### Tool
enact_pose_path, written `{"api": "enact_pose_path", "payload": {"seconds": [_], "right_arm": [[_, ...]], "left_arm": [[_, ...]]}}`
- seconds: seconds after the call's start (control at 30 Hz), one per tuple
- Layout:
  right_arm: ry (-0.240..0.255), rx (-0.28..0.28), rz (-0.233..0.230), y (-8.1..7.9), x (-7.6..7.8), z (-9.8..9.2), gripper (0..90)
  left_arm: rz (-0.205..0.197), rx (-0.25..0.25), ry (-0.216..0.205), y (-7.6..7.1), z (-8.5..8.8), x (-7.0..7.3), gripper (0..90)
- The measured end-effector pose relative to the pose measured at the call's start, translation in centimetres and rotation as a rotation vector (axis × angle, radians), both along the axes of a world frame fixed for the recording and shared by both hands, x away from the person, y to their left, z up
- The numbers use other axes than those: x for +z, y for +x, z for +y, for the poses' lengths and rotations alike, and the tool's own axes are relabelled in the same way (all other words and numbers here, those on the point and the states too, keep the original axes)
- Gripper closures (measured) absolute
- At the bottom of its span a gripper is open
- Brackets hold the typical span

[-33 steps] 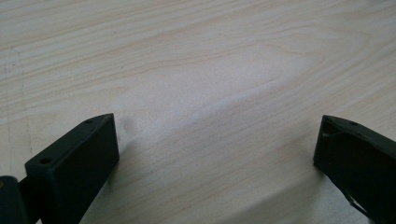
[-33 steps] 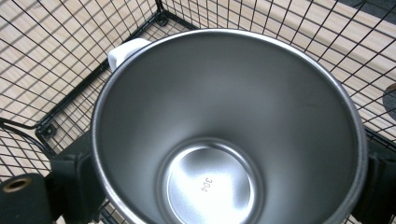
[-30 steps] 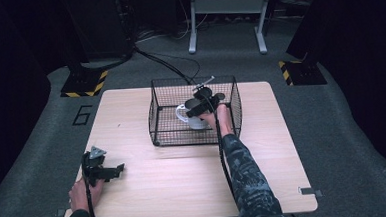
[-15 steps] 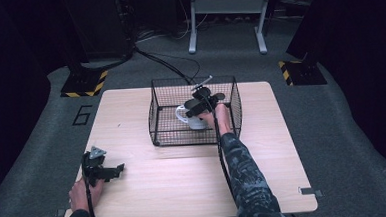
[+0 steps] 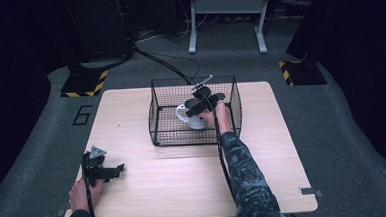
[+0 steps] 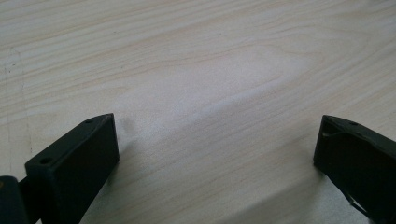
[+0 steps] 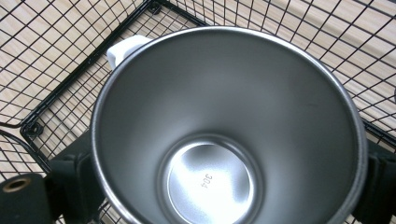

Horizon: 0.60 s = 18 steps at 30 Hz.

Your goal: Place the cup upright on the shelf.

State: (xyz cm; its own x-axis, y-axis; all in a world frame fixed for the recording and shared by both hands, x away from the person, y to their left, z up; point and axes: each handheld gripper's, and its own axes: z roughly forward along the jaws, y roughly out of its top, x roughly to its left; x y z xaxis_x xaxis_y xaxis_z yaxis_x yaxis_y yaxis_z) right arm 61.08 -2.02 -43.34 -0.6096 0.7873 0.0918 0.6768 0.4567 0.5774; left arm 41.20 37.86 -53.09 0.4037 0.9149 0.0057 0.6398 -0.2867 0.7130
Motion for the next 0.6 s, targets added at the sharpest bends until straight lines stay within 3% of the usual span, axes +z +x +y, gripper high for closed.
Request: {"api": "enact_pose_path", "payload": {"seconds": [0.4, 0.6], "right_arm": [[-0.027, 0.031, -0.004, -0.68, -0.06, -0.4, 6.7], [-0.068, 0.039, 0.016, -0.96, 0.05, -0.33, 6.3]], "left_arm": [[-0.001, 0.0, 0.0, 0.0, 0.0, -0.01, 0.0], [-0.002, 0.001, 0.001, 0.0, -0.01, -0.01, 0.0]]}}
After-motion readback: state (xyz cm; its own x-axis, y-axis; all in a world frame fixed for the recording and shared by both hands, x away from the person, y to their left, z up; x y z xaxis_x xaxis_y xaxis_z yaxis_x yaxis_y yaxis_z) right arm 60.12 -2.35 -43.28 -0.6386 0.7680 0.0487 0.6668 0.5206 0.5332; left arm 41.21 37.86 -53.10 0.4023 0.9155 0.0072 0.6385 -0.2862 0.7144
